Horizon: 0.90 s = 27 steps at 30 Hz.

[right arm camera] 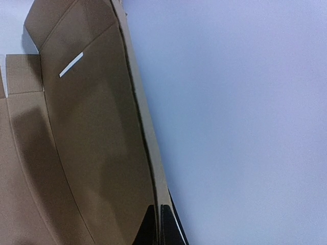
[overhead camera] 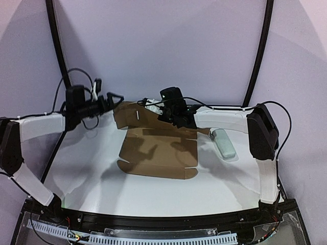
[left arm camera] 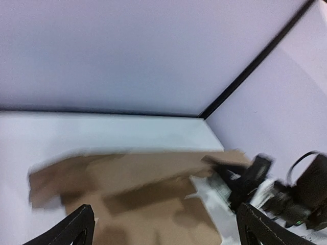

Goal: Fold the paper box

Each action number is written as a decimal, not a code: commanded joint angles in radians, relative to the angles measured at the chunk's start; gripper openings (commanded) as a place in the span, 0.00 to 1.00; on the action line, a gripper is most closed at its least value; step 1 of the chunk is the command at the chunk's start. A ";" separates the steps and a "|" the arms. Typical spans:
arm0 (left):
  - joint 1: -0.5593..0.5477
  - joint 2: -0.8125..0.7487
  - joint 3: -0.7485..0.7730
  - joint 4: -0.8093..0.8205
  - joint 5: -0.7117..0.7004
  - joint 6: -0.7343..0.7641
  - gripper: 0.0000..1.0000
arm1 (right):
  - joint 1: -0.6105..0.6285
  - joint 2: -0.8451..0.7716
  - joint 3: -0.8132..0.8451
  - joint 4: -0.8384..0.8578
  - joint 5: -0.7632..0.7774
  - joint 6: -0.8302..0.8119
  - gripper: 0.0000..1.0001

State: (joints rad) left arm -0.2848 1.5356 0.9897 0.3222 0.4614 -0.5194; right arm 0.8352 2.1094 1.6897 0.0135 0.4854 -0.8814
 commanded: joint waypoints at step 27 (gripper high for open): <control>-0.141 0.265 0.204 0.141 0.031 -0.245 0.99 | 0.032 0.043 -0.016 -0.121 -0.086 0.096 0.00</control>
State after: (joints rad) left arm -0.4160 1.7752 1.1992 0.3420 0.4786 -0.6945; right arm 0.8383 2.1094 1.7199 -0.0490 0.4667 -0.8078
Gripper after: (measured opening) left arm 0.988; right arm 0.028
